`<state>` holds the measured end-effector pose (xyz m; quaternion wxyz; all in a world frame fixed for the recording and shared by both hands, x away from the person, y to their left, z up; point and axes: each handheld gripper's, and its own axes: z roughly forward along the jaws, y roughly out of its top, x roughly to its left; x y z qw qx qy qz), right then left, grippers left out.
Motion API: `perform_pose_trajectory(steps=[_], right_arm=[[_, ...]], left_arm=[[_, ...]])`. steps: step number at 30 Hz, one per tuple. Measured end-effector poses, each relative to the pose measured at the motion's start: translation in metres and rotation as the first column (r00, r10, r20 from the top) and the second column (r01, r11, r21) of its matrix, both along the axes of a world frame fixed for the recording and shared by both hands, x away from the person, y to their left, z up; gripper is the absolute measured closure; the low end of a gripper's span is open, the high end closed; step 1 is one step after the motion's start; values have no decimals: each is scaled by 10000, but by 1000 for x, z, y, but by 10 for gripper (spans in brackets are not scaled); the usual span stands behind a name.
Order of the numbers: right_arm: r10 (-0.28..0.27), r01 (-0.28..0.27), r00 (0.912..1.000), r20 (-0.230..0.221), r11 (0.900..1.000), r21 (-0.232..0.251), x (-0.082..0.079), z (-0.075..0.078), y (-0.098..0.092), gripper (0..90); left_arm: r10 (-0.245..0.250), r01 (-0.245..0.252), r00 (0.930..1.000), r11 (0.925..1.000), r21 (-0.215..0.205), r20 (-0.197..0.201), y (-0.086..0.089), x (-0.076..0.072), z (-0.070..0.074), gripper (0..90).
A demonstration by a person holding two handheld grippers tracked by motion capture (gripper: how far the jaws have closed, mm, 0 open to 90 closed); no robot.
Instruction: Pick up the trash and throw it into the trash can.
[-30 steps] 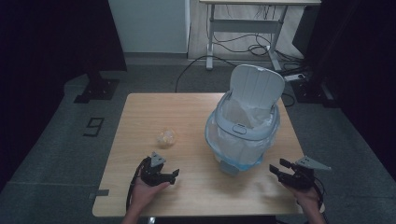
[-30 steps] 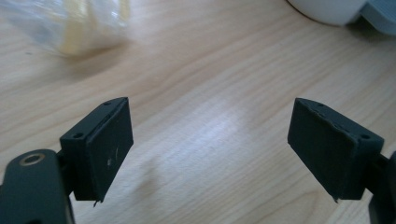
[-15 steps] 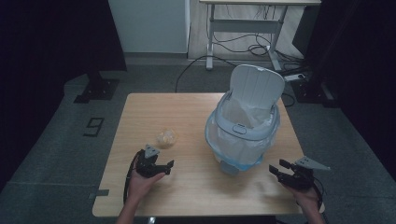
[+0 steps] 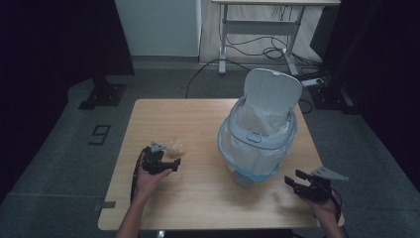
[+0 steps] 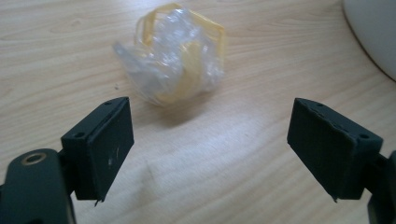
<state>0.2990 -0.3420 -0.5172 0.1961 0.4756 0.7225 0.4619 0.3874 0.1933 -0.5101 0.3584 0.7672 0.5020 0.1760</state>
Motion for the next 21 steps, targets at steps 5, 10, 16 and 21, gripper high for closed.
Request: perform_pose_trajectory(steps=[5,10,16,21], right_arm=[[-57,57,10000,-43,10000,-32,1,-1,-1,382],[-98,98,9999,-74,9999,-42,1,-2,-1,383],[-95,94,9999,-129,9999,-117,2,-4,1,384],[-67,63,9998,-189,9998,-207,3,-6,2,384]], left_arm=[[133,-132,9998,9999,-86,147,4,10,0,147],[196,-184,9988,9994,-278,449,7,19,4,151],[99,-82,9990,9992,-391,432,9,34,4,146],[-29,50,9987,9992,-409,509,9,44,3,146]])
